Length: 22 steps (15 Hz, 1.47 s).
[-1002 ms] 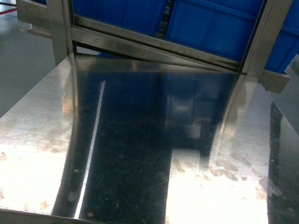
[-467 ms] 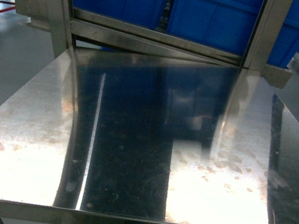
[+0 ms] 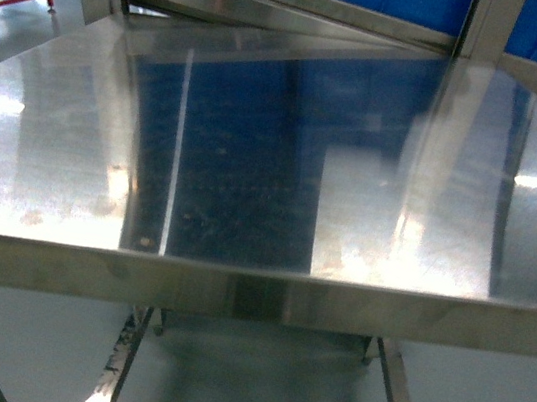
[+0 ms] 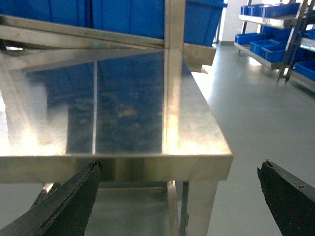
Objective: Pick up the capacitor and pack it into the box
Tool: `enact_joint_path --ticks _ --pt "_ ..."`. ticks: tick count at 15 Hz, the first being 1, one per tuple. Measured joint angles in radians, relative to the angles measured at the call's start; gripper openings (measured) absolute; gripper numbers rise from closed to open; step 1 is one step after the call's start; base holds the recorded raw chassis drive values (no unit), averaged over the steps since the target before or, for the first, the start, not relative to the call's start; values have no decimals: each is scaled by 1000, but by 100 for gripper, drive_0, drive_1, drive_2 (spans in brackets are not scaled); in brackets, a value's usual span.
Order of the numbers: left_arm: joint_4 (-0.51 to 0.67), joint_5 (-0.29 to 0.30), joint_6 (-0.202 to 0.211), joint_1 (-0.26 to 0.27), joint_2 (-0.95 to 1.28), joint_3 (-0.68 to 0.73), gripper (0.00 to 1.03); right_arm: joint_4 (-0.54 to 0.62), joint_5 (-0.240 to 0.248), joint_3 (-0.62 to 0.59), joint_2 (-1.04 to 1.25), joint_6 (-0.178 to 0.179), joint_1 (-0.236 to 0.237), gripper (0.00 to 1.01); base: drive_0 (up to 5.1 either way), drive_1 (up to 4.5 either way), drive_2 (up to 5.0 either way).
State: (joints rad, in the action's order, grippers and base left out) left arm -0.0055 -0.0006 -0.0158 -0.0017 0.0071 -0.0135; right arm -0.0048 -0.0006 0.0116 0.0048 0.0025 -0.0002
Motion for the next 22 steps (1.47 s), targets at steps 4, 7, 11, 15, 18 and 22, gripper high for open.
enact_joint_path --ticks 4,7,11,15,18,22 --pt "0 0 1 0 0 0 43 0 1 0 0 0 0 98 0 0 0" --pt "-1 0 1 0 0 0 43 1 1 0 0 0 0 98 0 0 0" --pt "-1 0 2 0 0 0 43 0 1 0 0 0 0 98 0 0 0" --pt "-1 0 2 0 0 0 43 0 1 0 0 0 0 98 0 0 0" --pt "-2 -1 2 0 0 0 43 -2 0 0 0 0 0 98 0 0 0" --pt "-2 0 2 0 0 0 43 -2 1 0 0 0 0 98 0 0 0"
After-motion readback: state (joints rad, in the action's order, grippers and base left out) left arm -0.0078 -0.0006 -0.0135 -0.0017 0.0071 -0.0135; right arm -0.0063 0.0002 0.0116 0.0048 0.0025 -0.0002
